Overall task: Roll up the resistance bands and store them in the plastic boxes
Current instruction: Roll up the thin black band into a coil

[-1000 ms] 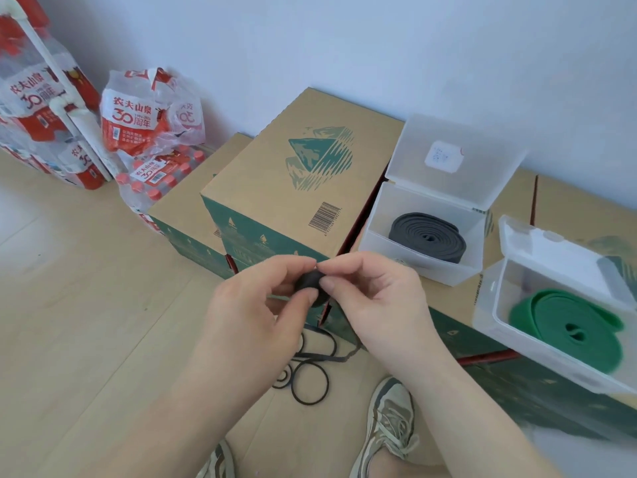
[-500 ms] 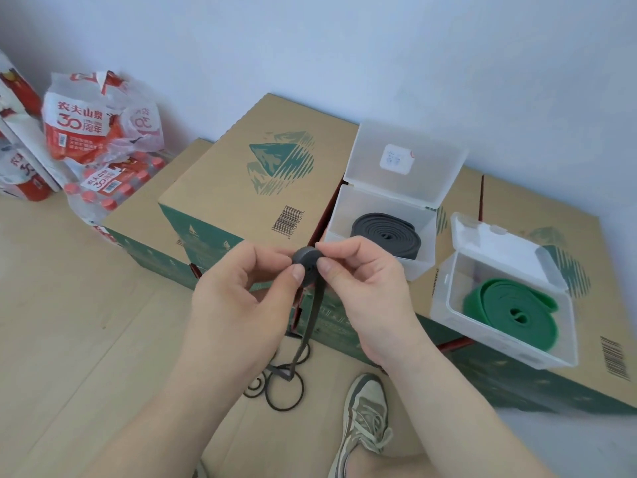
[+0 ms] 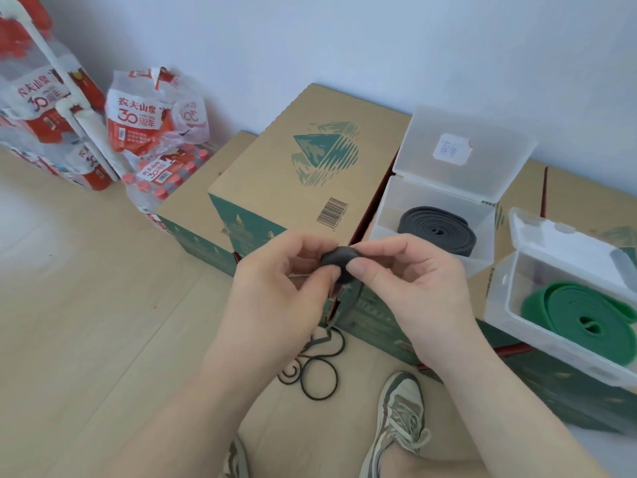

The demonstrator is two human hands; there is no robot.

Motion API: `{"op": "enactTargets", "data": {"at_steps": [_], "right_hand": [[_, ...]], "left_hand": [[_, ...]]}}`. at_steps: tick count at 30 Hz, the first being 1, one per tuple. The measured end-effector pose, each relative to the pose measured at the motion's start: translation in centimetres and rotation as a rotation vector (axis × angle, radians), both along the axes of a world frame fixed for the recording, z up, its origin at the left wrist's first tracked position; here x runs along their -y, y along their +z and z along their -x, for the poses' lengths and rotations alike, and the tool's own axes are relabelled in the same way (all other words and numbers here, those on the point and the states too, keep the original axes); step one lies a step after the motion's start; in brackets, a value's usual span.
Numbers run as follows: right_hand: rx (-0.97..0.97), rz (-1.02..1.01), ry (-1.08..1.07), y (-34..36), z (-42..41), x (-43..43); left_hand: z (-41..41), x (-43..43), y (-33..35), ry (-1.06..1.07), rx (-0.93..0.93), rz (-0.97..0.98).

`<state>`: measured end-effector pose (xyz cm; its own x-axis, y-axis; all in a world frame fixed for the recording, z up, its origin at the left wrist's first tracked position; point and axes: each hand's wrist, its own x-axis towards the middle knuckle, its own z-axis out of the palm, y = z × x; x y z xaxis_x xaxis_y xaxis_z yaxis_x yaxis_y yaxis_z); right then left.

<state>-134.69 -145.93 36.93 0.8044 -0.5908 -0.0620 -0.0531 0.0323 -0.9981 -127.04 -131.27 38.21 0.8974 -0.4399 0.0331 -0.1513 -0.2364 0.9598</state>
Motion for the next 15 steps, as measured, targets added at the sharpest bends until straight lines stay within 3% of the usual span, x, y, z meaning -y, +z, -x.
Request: {"op": "enactTargets", "data": {"at_steps": [5, 9, 12, 15], "right_hand": [[0.056, -0.152, 0.019, -0.3, -0.4, -0.3], [0.092, -0.184, 0.045, -0.3, -0.8, -1.0], [0.075, -0.099, 0.027, -0.5, -0.9, -0.9], [0.044, 0.149, 0.062, -0.7, -0.7, -0.8]], "left_hand": [[-0.6, -0.5, 0.5, 0.056, -0.235, 0.280], [-0.4, -0.7, 0.5, 0.043, -0.363, 0.299], [-0.5, -1.0, 0.5, 0.012, -0.286, 0.160], [-0.5, -1.1, 0.1, 0.043, -0.091, 0.012]]}}
